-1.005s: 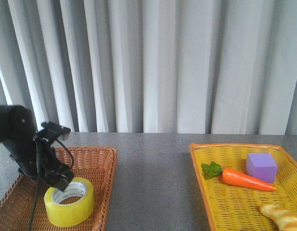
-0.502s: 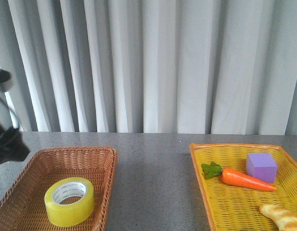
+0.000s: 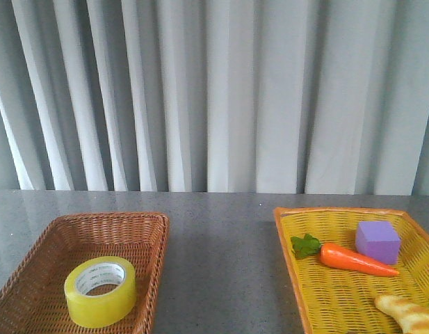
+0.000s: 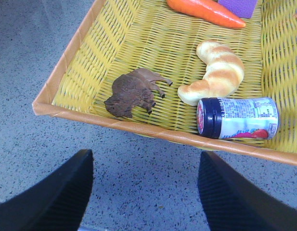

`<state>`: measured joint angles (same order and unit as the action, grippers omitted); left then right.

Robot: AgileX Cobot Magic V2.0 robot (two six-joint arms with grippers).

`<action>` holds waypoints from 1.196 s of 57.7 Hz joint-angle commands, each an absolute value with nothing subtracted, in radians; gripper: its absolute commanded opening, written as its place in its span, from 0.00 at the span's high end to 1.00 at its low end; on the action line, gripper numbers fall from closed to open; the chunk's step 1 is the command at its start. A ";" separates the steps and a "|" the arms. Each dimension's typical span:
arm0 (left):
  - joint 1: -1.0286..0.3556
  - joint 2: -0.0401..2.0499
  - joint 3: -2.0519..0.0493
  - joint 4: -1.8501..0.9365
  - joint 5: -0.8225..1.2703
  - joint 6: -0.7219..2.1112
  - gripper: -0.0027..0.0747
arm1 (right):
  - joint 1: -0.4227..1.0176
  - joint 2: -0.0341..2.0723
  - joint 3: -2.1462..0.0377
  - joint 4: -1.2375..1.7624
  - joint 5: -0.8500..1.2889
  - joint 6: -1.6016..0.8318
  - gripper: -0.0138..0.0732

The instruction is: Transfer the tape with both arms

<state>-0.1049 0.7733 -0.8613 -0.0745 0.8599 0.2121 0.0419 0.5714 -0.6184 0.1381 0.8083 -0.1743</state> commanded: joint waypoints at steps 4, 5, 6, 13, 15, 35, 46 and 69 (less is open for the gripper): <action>-0.101 0.671 -0.780 -0.114 0.713 0.170 0.39 | 0.036 0.574 -0.643 0.143 0.755 -0.178 0.32; -0.101 0.661 -0.769 -0.114 0.708 0.170 0.39 | 0.036 0.574 -0.643 0.143 0.755 -0.178 0.32; -0.101 0.655 -0.762 -0.114 0.705 0.170 0.39 | 0.036 0.574 -0.643 0.143 0.755 -0.178 0.32; -0.101 0.625 -0.718 -0.113 0.678 0.170 0.39 | 0.036 0.574 -0.643 0.143 0.754 -0.178 0.32; -0.101 0.624 -0.710 -0.113 0.675 0.170 0.39 | 0.036 0.574 -0.643 0.143 0.754 -0.178 0.32; -0.101 0.623 -0.698 -0.111 0.682 0.170 0.44 | 0.036 0.574 -0.643 0.143 0.753 -0.179 0.34; -0.101 0.623 -0.698 -0.111 0.679 0.170 0.68 | 0.036 0.574 -0.643 0.142 0.751 -0.179 0.58; -0.101 0.623 -0.698 -0.111 0.677 0.170 0.97 | 0.036 0.574 -0.643 0.143 0.751 -0.179 0.85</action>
